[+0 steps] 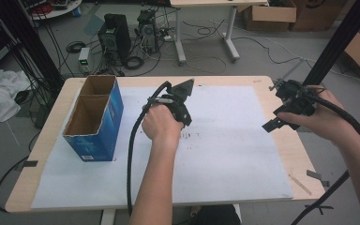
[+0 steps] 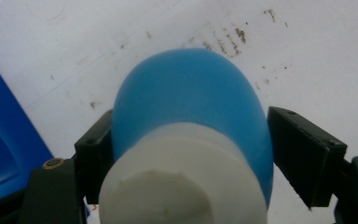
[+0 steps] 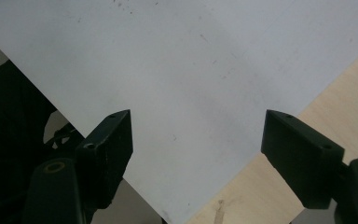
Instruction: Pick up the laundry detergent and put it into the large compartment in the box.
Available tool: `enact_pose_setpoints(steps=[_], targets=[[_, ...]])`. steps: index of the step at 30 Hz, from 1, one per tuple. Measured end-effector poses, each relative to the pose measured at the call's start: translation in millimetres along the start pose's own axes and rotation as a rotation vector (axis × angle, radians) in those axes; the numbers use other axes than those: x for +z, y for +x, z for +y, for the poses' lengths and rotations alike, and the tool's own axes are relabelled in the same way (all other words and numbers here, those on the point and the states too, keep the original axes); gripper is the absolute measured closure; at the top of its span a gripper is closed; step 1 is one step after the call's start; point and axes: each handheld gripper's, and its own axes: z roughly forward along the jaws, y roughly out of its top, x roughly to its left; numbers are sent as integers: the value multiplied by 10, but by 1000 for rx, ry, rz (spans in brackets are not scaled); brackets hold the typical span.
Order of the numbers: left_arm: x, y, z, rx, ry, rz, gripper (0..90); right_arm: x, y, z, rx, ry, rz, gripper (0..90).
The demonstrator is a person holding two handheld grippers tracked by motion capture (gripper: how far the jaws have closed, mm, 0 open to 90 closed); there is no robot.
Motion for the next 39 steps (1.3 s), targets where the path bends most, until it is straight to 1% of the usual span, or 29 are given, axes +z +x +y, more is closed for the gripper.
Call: enact_pose_setpoints(steps=[2, 8, 10, 16, 18, 20, 21, 22, 23, 25, 26, 27, 28, 31, 36, 39], targets=[[-5, 6, -4, -11, -6, 1, 270, -2, -3, -3, 2, -1, -1, 248], [-2, 22, -12, -23, -3, 0, 288, 1, -2, -9, 3, 0, 1, 247], [3, 28, -16, -30, -2, 3, 317, 8, -6, -13, 4, 2, 2, 247], [8, 40, -15, -39, 0, -5, 328, 14, -11, -22, -1, -1, 4, 246], [0, 50, -8, -48, 3, -13, 338, 16, -13, -27, 8, 3, 5, 246], [1, 61, 0, -60, 8, -23, 344, 19, -20, -29, 8, 1, 5, 246], [1, 61, 0, -60, 8, -23, 347, 21, -23, -29, 8, 1, 6, 246], [-2, 73, 11, -80, 9, -34, 352, 23, -24, -28, 8, 2, 6, 246], [-2, 73, 11, -80, 9, -34, 356, 23, -24, -28, 8, 2, 6, 246], [-7, 92, 25, -92, 22, -44, 360, 30, -26, -26, 5, 2, 7, 246], [-6, 94, 34, -107, 30, -45, 365, 34, -28, -26, 5, -1, 8, 246], [-6, 94, 34, -107, 30, -45, 366, 37, -30, -26, 4, 0, 9, 246], [-8, 99, 46, -109, 43, -48, 368, 41, -34, -26, 4, 3, 8, 246], [-6, 106, 54, -112, 47, -50, 370, 43, -38, -28, 6, 2, 8, 247], [-12, 146, 42, -100, 52, -66, 373, 48, -51, -27, 7, 3, 8, 250], [-15, 155, 38, -95, 56, -67, 375, 49, -52, -21, 5, 4, 9, 250]])
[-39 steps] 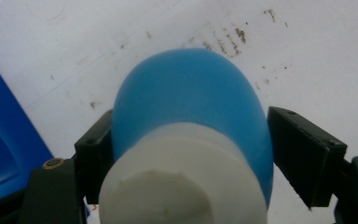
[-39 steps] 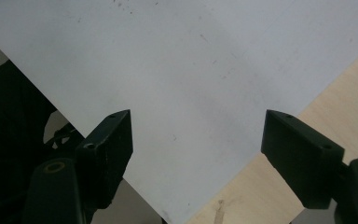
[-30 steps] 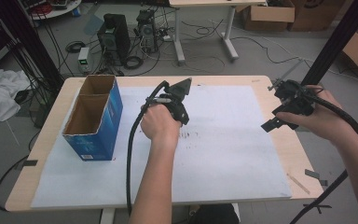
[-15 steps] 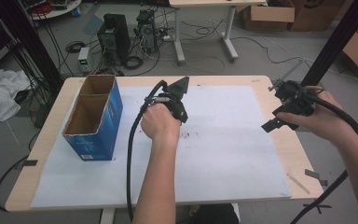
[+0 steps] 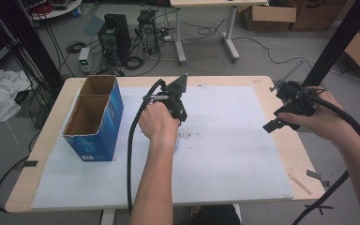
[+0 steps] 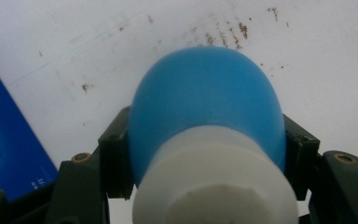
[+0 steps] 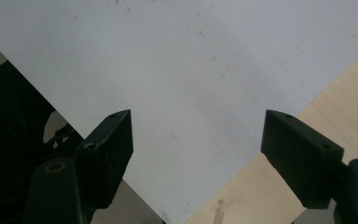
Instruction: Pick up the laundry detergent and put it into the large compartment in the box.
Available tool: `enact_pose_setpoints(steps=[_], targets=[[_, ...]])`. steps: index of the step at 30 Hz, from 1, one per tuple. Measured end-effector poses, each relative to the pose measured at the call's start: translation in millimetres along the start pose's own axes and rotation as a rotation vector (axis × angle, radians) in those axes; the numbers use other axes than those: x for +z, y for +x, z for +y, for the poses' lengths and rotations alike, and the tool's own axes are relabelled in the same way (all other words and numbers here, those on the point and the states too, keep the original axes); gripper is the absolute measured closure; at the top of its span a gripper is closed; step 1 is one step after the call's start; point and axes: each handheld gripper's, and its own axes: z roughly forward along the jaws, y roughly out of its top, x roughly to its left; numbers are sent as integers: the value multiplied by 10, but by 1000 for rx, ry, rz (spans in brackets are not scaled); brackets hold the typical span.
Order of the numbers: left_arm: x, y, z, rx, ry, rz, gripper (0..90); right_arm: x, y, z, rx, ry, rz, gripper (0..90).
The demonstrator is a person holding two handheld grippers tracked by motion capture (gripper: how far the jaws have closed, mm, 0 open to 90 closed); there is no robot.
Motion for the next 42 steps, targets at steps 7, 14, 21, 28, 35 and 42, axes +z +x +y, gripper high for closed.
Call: enact_pose_setpoints(steps=[7, 14, 21, 28, 35, 42], targets=[[-41, 19, -21, 35, 5, 20, 375, 4, 8, 26, 0, 2, -2, 250], [-209, 76, -50, 60, -2, 21, 375, 21, 33, 76, -1, 8, -3, 250], [-548, 164, -88, 106, -8, 31, 375, 49, 76, 145, -11, 16, -5, 251], [-837, 266, -149, 127, -23, 32, 375, 71, 103, 212, -14, 26, -6, 251], [-1088, 422, -209, 118, -33, 11, 376, 74, 132, 285, -16, 33, -9, 252], [-1383, 650, -279, 92, -54, 10, 376, 80, 142, 348, -20, 33, -8, 251]])
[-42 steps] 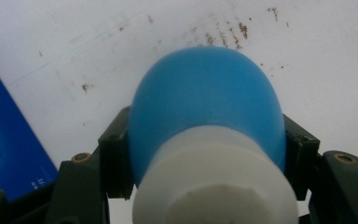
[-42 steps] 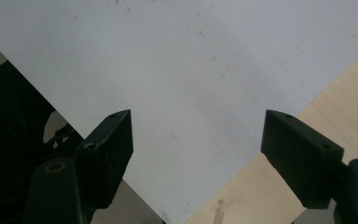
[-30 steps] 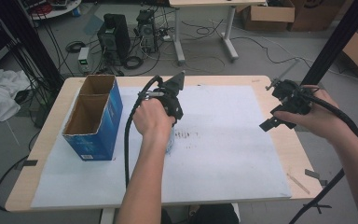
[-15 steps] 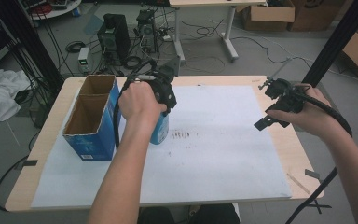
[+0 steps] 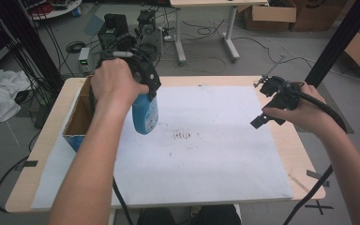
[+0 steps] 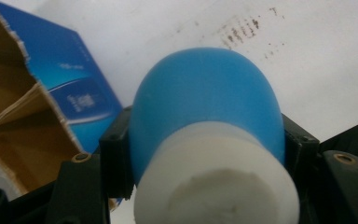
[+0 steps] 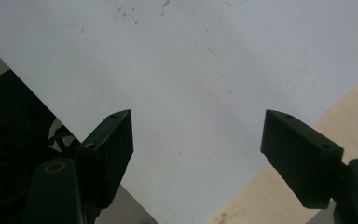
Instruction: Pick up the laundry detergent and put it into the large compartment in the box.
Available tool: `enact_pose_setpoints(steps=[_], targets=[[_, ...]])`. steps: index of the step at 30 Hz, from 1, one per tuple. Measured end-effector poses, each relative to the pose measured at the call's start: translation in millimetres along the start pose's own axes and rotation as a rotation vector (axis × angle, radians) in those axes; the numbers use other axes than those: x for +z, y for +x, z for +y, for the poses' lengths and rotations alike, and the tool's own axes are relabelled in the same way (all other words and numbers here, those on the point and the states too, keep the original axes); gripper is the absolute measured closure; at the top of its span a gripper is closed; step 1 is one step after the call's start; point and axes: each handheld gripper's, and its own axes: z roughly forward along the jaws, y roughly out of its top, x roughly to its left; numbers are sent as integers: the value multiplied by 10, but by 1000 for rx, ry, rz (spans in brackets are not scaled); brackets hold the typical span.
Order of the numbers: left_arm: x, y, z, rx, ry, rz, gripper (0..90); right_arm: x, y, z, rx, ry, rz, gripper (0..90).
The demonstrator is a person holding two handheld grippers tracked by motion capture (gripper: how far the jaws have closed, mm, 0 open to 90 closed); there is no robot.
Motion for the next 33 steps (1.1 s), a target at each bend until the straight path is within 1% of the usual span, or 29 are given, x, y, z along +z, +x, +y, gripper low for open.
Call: enact_pose_setpoints(steps=[2, 3, 4, 5, 6, 7, 8, 9, 10, 11, 12, 13, 14, 15, 16, 18, 19, 20, 21, 23, 25, 30, 33], targets=[[-90, 92, -28, -9, -3, 1, 376, 3, 2, 16, 4, 2, 1, 251], [-151, 167, -51, -19, -6, 5, 376, 9, 0, 34, 7, 3, 3, 251], [-151, 167, -51, -19, -6, 5, 376, 9, 0, 34, 7, 3, 3, 251], [-192, 225, -70, -30, -13, 6, 376, 14, -5, 38, 4, 1, 3, 252], [-251, 324, -102, -47, -20, 8, 376, 19, -15, 50, 4, 2, 1, 251], [-268, 359, -115, -60, -24, 7, 376, 21, -20, 57, 5, 3, 0, 251], [-268, 359, -115, -60, -24, 7, 376, 21, -20, 57, 5, 3, 0, 251], [-295, 424, -136, -74, -26, 10, 376, 23, -22, 61, 8, 5, 1, 252], [-327, 509, -168, -99, -33, 14, 376, 24, -32, 69, 12, 4, 1, 251], [-327, 509, -168, -99, -33, 14, 376, 24, -32, 69, 12, 4, 1, 251], [-350, 573, -193, -120, -35, 16, 376, 24, -39, 71, 11, 3, 0, 252], [-369, 625, -216, -131, -36, 18, 376, 24, -46, 74, 12, 5, -2, 251], [-403, 718, -261, -154, -43, 22, 377, 23, -60, 77, 17, 4, -1, 251], [-424, 772, -289, -166, -45, 26, 377, 22, -61, 78, 21, 4, -2, 252], [-424, 772, -289, -166, -45, 26, 377, 22, -61, 78, 21, 4, -2, 252], [-456, 876, -343, -191, -46, 36, 377, 22, -74, 78, 19, 2, -3, 251], [-478, 979, -398, -220, -44, 42, 377, 23, -80, 77, 22, 4, -3, 252], [-486, 1030, -425, -237, -44, 44, 377, 25, -85, 75, 22, 5, -3, 252], [-486, 1030, -425, -237, -44, 44, 377, 25, -85, 75, 22, 5, -3, 252], [-491, 1172, -502, -288, -39, 53, 377, 22, -97, 63, 32, 3, -3, 252], [-490, 1258, -555, -313, -33, 60, 377, 22, -107, 53, 31, 2, -5, 252], [-477, 1373, -636, -340, -29, 67, 377, 16, -127, 35, 35, 6, -5, 252], [-473, 1404, -657, -347, -29, 71, 377, 12, -128, 34, 39, 9, -8, 252]])
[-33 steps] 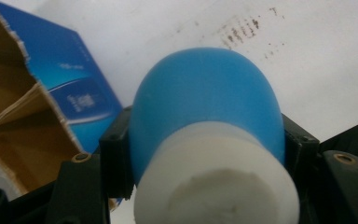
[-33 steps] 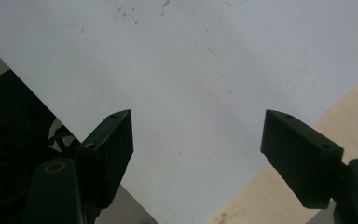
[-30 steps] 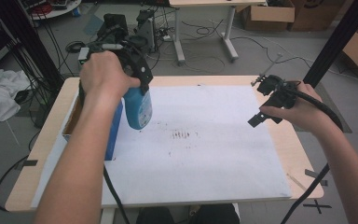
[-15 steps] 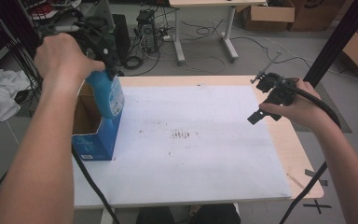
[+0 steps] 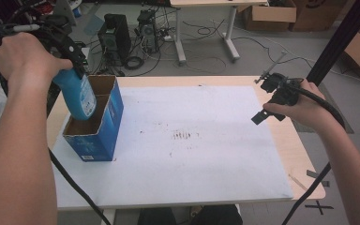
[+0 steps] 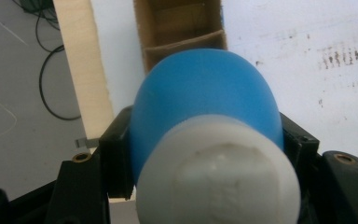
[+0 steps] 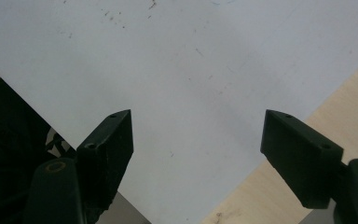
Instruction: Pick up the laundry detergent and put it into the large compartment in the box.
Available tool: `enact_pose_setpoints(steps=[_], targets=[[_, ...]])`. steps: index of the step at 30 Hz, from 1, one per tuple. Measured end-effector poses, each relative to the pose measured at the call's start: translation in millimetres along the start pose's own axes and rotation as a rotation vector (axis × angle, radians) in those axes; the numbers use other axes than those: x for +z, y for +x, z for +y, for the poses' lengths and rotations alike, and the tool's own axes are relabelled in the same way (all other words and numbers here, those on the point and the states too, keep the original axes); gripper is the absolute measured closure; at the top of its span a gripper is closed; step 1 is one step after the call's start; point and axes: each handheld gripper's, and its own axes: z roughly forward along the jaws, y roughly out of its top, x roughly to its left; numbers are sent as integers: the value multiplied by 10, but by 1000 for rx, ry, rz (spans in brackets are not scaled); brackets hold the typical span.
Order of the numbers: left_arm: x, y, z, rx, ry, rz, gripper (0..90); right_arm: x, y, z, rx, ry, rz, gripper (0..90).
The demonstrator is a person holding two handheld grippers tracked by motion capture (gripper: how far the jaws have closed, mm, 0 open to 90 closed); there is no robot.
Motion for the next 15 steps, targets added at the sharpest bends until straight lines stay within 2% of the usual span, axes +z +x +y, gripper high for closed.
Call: enact_pose_setpoints(steps=[10, 15], targets=[[75, 58, -10, -20, -6, -4, 377, 2, 0, 1, 1, 2, -3, 253], [260, 51, -8, -21, 18, 2, 377, 13, 12, 7, 0, 7, -4, 253]])
